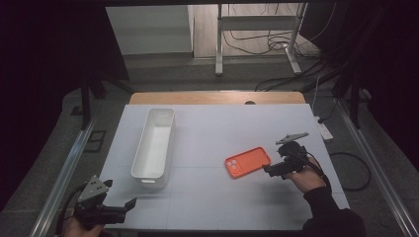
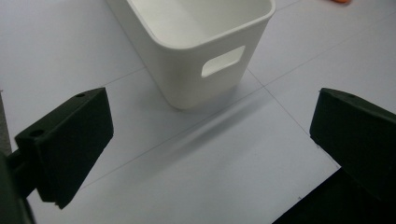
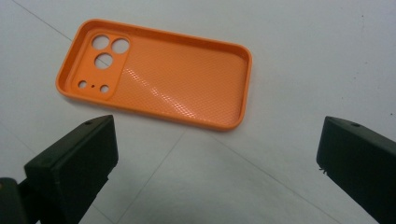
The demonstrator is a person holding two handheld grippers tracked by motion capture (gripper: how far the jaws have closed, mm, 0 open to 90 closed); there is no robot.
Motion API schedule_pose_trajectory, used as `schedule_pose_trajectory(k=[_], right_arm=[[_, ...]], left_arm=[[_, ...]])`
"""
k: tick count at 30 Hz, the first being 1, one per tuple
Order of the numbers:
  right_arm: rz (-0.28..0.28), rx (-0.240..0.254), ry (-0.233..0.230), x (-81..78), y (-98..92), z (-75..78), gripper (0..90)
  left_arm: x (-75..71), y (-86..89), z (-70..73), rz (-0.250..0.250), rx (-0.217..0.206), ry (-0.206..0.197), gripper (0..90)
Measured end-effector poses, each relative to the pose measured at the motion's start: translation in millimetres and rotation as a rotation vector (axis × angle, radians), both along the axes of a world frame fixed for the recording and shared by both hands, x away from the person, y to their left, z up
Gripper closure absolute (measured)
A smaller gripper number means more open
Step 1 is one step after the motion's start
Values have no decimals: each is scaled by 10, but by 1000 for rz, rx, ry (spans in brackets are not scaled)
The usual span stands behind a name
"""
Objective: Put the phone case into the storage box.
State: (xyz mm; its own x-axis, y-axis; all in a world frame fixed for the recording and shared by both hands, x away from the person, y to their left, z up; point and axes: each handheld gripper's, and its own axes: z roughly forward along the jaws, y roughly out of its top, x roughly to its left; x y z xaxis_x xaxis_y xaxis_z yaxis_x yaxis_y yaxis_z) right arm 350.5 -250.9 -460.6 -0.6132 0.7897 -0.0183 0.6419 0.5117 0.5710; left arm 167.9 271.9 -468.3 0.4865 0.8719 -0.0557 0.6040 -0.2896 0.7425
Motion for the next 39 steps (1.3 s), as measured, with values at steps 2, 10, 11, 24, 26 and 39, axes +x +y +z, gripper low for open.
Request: schedule_pose_trajectory(k=[2,10,11,24,26,39], right_arm=[[2,-2,1,22,17,-2,0],[14,0,4,98,77,-10,0],[16,-2,6,111,87,-12,0],[39,23,8,251,198,-35,0],[40,27,11,265,208,-38,0],[43,26,35,381,339,-53,0]], left_arm=[[0,1,0,0,0,1,3],[2,0,0,0,0,2,3],[1,0,0,0,0,2,3],[2,-2,-1,-1,1,2,4],[2,-2,-1,-1,1,2,3],[2,-4,-1,-3,4,2,4]])
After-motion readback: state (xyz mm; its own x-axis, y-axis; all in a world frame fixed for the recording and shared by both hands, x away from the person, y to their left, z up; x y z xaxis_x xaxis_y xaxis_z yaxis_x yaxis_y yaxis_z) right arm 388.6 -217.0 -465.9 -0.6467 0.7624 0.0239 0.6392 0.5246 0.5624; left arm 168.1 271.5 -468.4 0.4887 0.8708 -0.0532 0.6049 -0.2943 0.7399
